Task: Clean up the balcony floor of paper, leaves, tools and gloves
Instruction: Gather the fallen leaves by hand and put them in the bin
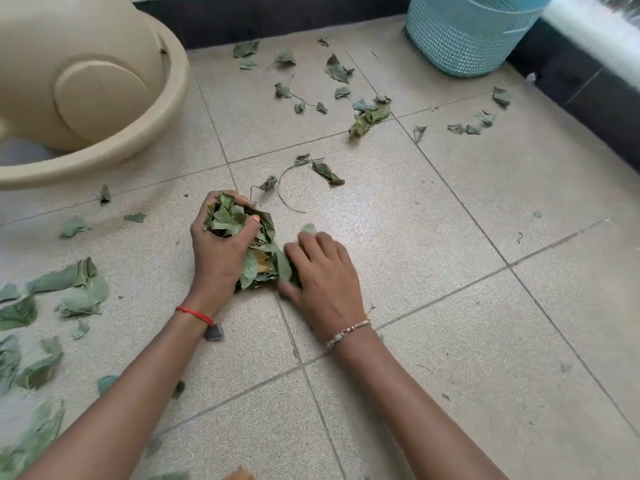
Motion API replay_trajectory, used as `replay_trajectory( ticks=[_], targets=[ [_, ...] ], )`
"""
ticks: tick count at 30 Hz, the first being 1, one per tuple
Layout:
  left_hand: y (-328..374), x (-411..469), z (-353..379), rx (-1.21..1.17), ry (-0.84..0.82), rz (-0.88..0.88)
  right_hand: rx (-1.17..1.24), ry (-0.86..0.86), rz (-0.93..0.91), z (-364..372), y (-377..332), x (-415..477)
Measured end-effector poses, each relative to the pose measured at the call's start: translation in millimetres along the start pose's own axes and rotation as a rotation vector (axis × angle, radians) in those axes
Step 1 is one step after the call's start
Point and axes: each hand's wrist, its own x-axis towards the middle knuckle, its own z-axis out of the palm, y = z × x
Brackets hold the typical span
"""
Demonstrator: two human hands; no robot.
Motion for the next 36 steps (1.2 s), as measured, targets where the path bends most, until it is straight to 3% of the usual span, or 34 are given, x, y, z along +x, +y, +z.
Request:
replay_trajectory(
  ticks=[3,7,12,16,20,28,31,36],
  targets=[
    [1,-2,-1,-0.008,0.033,-0.032,-0.075,0.117,0.084,3,1,-2],
    [3,-11,3,-0.006,0.101,-0.100,-0.074,0.116,0.087,0,6,-7],
    [7,-23,4,-0.064,0.157,-0.177,0.131,0.171,0.056,-10,11,-19],
    [12,-28,4,-0.092,0.210,-0.233,0.415,0.218,0.247,-28,16,-20],
    [16,-26,7,-0.152,0.322,-0.288,0.374,0.130,0.327,-35,26,21],
    [3,-23,2,-0.105,0.268,-0.190,0.182,-0.005,0.198,-13,44,98],
    [2,-23,3,-0.104,0.230,-0.156,0.156,-0.130,0.135,-1,46,97],
    [1,-22,3,-0.125,0.221,-0.127,0.221,-0.138,-0.049,-3,34,63]
  ],
)
